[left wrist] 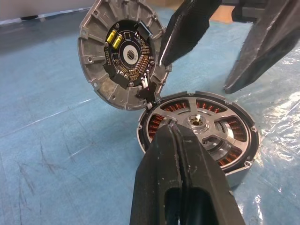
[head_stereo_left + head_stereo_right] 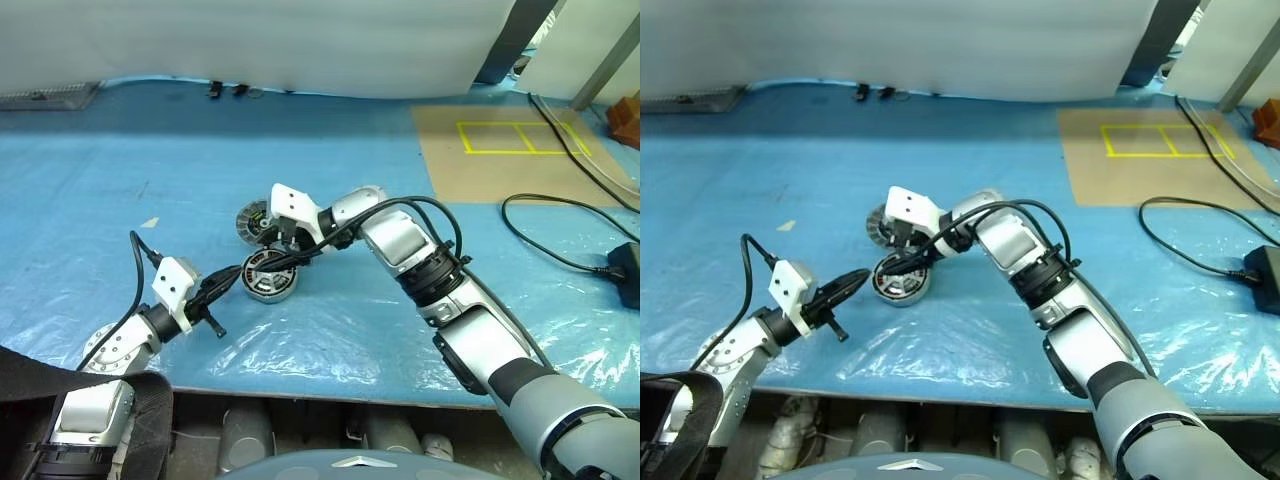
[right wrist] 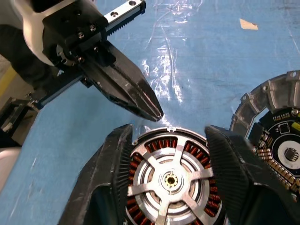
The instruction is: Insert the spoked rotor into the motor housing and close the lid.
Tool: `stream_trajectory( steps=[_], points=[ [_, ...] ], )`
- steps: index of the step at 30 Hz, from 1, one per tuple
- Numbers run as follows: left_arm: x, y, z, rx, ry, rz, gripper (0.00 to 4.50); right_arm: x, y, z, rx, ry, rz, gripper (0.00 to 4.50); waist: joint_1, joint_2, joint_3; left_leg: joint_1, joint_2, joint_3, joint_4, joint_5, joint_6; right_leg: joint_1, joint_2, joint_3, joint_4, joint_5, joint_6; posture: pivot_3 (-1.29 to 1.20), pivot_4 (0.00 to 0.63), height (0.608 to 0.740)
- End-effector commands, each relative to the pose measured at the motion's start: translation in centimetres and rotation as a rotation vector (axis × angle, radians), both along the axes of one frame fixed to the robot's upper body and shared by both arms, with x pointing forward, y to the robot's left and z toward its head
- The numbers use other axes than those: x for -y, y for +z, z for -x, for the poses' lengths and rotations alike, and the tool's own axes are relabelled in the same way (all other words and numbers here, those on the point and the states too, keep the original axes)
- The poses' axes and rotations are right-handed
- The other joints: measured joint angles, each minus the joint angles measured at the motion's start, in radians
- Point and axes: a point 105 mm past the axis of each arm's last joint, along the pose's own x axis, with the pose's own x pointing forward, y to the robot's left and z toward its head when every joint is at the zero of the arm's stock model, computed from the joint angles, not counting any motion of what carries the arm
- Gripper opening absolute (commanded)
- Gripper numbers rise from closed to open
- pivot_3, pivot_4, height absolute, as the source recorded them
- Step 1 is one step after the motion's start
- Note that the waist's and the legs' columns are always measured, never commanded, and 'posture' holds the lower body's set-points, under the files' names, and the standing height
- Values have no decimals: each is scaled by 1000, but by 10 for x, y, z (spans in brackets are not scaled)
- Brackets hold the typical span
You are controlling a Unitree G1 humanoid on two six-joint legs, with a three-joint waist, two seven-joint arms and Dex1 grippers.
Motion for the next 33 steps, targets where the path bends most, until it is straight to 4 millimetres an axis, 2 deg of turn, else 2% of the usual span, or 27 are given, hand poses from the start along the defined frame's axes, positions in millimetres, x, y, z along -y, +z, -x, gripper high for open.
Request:
stream_trajectory(
  steps=[1,4,6,11,14,17,18,22,26,29,33],
  points=[
    [2,11,1,40,-4,1,0,-4,-3,-3,-6,-39,-72,1215,1,0,0,0,0,0,0,0,0,0,0,0,0,0,0,0,150,740],
    [2,11,1,36,-2,3,0,-5,-10,-6,-12,-69,-134,113,1,0,0,-1,0,0,0,0,0,0,0,0,0,0,0,0,150,740],
    [3,13,1,38,-1,8,0,-4,-17,-9,3,-96,-136,49,1,0,0,-1,0,0,0,0,0,0,0,0,0,0,0,0,150,740],
    [2,17,-3,43,26,16,0,10,-51,-17,52,-140,-34,49,0,0,0,0,0,0,0,0,0,0,0,0,0,0,0,0,150,740],
    [2,18,-5,44,40,21,0,13,-54,-14,18,-131,-31,49,0,0,0,0,0,0,0,0,0,0,0,0,0,0,0,0,150,740],
    [1,22,-11,53,59,32,0,18,-59,-14,56,-120,5,49,3,0,0,1,0,0,0,0,0,2,0,0,0,0,0,0,150,740],
    [0,23,-13,55,68,37,0,17,-56,-16,63,-127,-16,49,3,0,0,1,0,0,1,0,0,2,0,0,0,0,0,0,150,740],
    [-8,28,-22,69,120,52,0,8,-17,-18,56,-144,-224,49,1,0,0,1,0,0,1,0,0,2,0,0,0,0,0,0,150,740],
    [-18,23,-38,50,182,15,0,15,15,-5,15,-69,-333,49,1,0,0,-1,0,0,1,0,0,0,0,0,0,0,0,0,150,740],
    [-26,23,-50,55,228,8,0,26,24,2,2,-49,-336,49,2,0,0,-1,0,-1,1,0,0,0,0,0,0,0,0,0,150,740],
    [-32,23,-71,57,247,38,0,44,25,10,-16,-45,-307,49,7,0,0,-1,-1,0,1,0,0,1,0,0,0,0,0,0,150,740]
  ],
)
